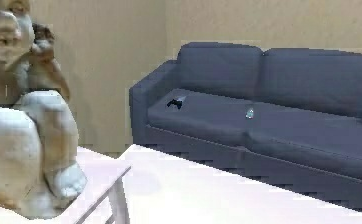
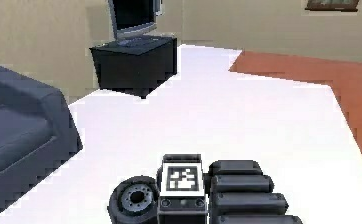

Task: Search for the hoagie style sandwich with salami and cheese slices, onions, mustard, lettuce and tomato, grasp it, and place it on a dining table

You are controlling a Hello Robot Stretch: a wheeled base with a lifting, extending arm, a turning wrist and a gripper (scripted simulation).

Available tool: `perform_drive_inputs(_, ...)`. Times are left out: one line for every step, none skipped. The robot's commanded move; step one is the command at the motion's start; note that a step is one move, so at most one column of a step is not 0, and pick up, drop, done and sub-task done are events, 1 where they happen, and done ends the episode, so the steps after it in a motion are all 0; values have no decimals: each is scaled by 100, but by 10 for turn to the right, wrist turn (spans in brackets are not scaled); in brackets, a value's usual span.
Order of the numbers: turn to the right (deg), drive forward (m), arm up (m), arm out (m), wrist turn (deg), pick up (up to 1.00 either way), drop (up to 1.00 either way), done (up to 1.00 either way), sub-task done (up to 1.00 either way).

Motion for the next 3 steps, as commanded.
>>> perform_drive_inputs(-390, 0, 0, 0, 0, 0, 0, 0, 0)
perform_drive_inputs(420, 0, 0, 0, 0, 0, 0, 0, 0)
perform_drive_inputs(-450, 0, 0, 0, 0, 0, 0, 0, 0)
